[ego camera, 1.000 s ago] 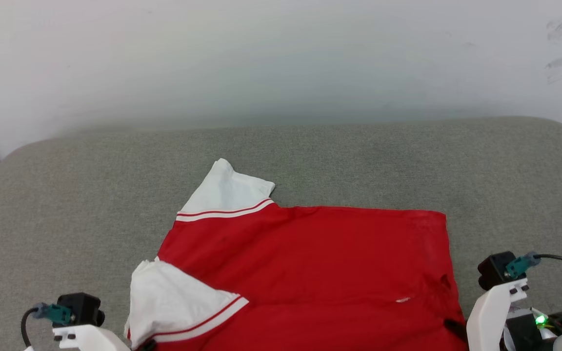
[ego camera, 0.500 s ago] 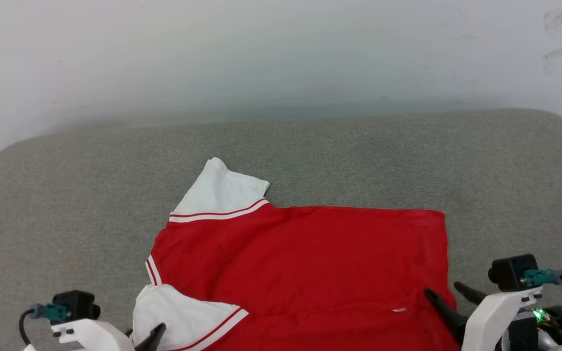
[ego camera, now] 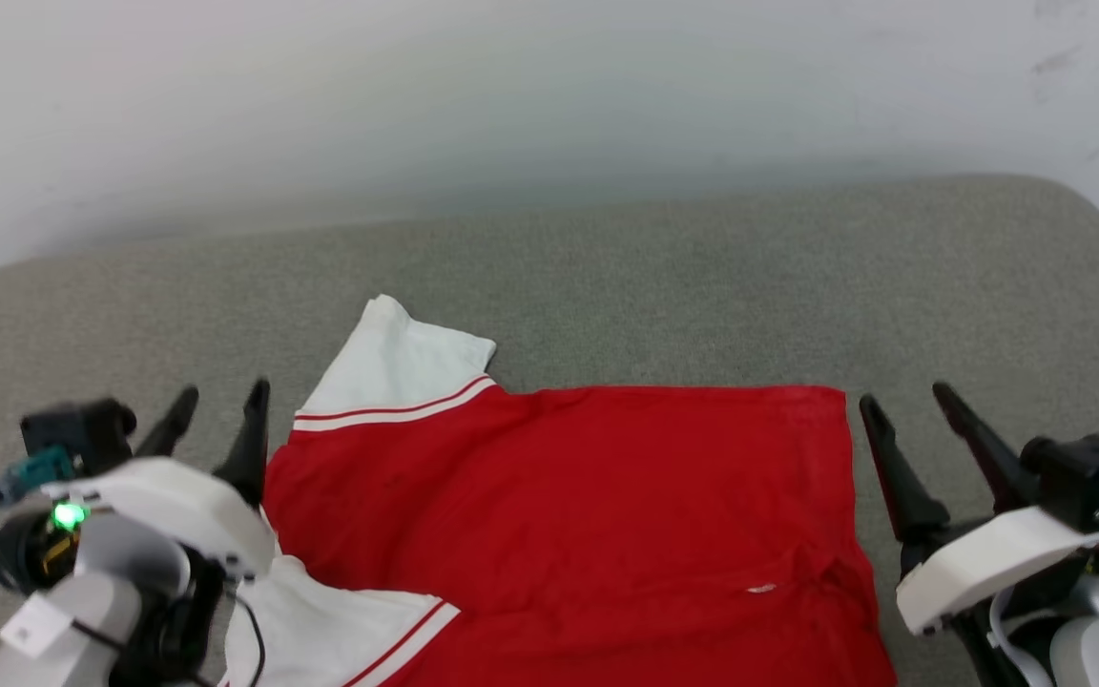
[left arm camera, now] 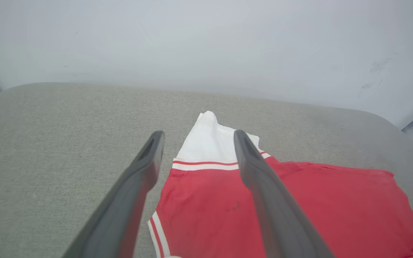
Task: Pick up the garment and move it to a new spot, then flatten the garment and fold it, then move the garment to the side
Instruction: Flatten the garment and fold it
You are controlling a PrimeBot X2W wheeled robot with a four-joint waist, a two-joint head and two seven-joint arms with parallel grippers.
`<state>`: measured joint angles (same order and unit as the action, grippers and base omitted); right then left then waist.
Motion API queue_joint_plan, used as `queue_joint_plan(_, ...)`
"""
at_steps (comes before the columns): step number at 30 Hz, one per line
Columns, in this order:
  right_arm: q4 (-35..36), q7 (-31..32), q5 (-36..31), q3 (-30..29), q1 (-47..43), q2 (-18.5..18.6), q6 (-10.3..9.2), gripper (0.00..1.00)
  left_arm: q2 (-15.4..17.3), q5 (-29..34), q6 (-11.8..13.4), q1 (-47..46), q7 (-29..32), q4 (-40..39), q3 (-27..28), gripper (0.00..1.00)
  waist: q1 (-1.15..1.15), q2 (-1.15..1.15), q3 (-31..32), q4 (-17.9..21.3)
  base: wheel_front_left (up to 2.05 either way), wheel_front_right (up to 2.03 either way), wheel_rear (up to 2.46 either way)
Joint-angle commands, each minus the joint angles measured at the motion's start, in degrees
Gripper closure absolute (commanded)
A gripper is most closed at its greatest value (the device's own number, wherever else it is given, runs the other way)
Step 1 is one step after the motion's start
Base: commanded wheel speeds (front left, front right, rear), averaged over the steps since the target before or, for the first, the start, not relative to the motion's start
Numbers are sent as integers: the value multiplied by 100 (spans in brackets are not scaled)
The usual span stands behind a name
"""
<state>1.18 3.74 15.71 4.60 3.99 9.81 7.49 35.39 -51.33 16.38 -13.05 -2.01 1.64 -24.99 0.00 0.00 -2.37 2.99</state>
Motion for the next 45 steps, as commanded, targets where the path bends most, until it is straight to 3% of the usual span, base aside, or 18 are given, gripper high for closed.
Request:
queue_joint_plan(1, 85, -55, 4, -19, 138, -39, 0, 0, -16, 55, -15, -177, -48, 47, 17, 0, 0, 0, -206, 85, 0, 0, 0)
queue_joint_plan(5, 296, -105, -155, -113, 340, -180, 0, 0, -62, 266, -186, -926, 47, 314, -105, 0, 0, 0, -669, 230, 0, 0, 0)
queue_joint_plan(10, 465, -145, -285, -106, 644, -341, 0, 0, 31, 307, -572, -1905, 594, 788, -257, 0, 0, 0, -1250, 503, 0, 0, 0)
queue_joint_plan(16, 373, -190, -296, 15, 900, -446, 0, 0, 173, 202, -1092, -2902, 1638, 1542, -529, 0, 0, 0, -1666, 852, 0, 0, 0)
queue_joint_plan(22, 229, -251, -244, 149, 1030, -513, 0, 0, 395, 47, -1452, -3592, 2995, 2345, -819, 0, 0, 0, -1889, 1171, 0, 0, 0)
queue_joint_plan(29, 110, -336, -166, 237, 1074, -576, 0, 0, 626, 10, -1423, -4022, 4125, 3030, -1023, 0, 0, 0, -2134, 1453, 0, 0, 0)
queue_joint_plan(33, 20, -355, -110, 275, 1088, -604, 0, 0, 588, -74, -1329, -3994, 4605, 3408, -1147, 0, 0, 0, -2243, 1520, 0, 0, 0)
queue_joint_plan(34, -37, -363, -103, 291, 1106, -613, 0, 0, 473, -206, -1250, -3793, 5093, 3707, -1275, 0, 0, 0, -2286, 1547, 0, 0, 0)
queue_joint_plan(36, -77, -333, -62, 303, 1125, -619, -1, 0, 373, -312, -1223, -3663, 5285, 3816, -1308, 58, 0, 0, -2304, 1558, 0, 0, 0)
queue_joint_plan(37, -92, -320, -63, 306, 1144, -620, 0, 0, 325, -328, -1227, -3626, 5284, 3842, -1314, 100, 0, 0, -2307, 1559, 0, 0, 0)
queue_joint_plan(45, -483, 129, 161, 220, 1279, -344, 0, 0, 67, -345, -1400, -3747, 4658, 3971, -1197, 100, 0, 0, -2084, 1379, 0, 0, 0)
